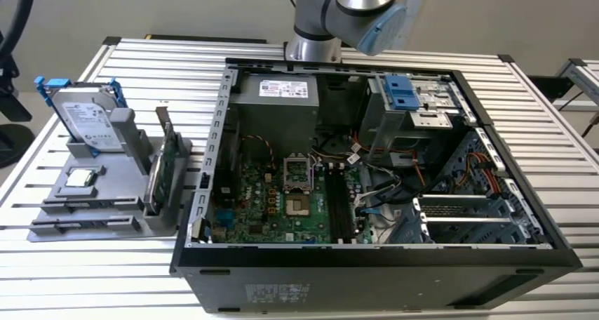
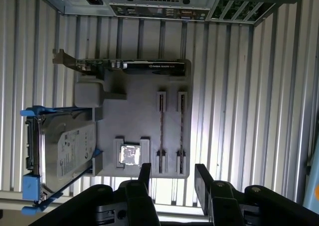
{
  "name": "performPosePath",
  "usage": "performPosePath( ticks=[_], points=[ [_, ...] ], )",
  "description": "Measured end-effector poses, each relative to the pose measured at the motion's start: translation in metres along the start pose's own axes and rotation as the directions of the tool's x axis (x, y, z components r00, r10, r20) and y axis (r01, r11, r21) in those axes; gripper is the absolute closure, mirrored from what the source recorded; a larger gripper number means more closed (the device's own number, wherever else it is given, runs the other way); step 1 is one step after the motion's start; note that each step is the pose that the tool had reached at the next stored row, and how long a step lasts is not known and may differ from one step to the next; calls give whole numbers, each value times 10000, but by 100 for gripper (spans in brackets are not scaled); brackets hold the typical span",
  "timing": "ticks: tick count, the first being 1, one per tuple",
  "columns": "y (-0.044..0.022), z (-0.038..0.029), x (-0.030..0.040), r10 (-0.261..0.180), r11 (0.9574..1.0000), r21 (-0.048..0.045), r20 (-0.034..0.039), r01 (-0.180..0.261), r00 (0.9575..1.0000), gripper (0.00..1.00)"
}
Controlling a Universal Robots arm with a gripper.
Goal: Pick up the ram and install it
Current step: 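Pick up the ram and move it above insertion slot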
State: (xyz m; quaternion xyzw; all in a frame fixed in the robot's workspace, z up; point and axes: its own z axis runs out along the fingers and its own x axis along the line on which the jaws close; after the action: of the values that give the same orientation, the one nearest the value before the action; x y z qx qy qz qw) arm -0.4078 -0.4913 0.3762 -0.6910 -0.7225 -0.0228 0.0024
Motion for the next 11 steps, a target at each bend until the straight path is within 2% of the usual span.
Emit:
performPosePath(
  ticks=[11],
  points=[
    [-1, 21, -1, -20, 10000, 0, -1, 20, 10000, 0]
  ],
)
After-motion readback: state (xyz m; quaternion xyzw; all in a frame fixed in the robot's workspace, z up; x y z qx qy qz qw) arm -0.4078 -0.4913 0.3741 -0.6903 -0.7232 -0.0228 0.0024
